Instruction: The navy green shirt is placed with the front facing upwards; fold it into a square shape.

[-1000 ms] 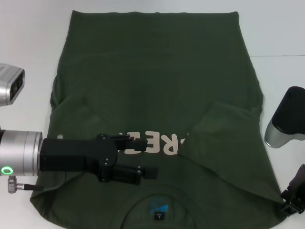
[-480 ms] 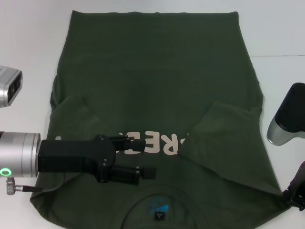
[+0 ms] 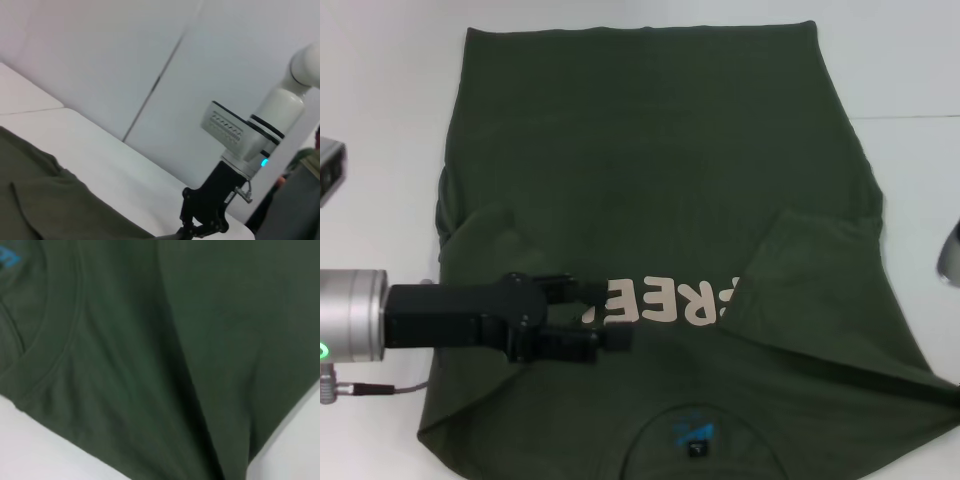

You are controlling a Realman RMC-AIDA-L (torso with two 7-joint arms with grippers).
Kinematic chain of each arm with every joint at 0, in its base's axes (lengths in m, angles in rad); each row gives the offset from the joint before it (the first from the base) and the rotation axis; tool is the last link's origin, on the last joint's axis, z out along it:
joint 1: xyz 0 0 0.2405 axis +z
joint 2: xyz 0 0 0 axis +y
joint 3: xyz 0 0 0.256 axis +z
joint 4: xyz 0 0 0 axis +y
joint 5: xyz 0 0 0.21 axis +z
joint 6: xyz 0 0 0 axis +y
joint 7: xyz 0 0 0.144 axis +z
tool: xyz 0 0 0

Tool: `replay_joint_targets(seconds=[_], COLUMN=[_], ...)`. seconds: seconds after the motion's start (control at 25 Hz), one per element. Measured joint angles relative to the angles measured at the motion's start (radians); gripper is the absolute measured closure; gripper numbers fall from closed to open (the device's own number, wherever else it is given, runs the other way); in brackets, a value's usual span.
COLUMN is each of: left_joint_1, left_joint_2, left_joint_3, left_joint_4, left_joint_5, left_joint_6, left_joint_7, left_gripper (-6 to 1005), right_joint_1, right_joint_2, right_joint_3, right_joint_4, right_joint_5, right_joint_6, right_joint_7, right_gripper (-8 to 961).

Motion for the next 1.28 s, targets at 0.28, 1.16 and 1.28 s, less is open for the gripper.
replay_joint_targets(seconds=[0.28, 1.16, 1.28], left_joint_1=[0.034, 0.054, 0.054], left_joint_2=[0.018, 0.065, 0.063], left_joint_3=[-0.021, -0.265, -0.252], left_joint_4=[0.13, 0.222, 0.202], left_joint_5=[0.186, 0.6, 0.601], left_joint_6=[-0.064, 0.083, 0.07], left_joint_7=[-0.343, -0.715, -0.719], left_gripper=[48, 93, 102], right_joint_1=[0.008, 0.033, 0.033], right_joint_2=[0.003, 0.006, 0.005], right_joint_3=[0.023, 0.021, 0.021], right_joint_4=[-0.003, -0.004, -0.004], right_joint_5=[0.003, 0.015, 0.016], right_joint_6=[-0.004, 0.007, 0.01], right_joint_7=[-0.014, -0.015, -0.016], right_gripper=[918, 917, 917])
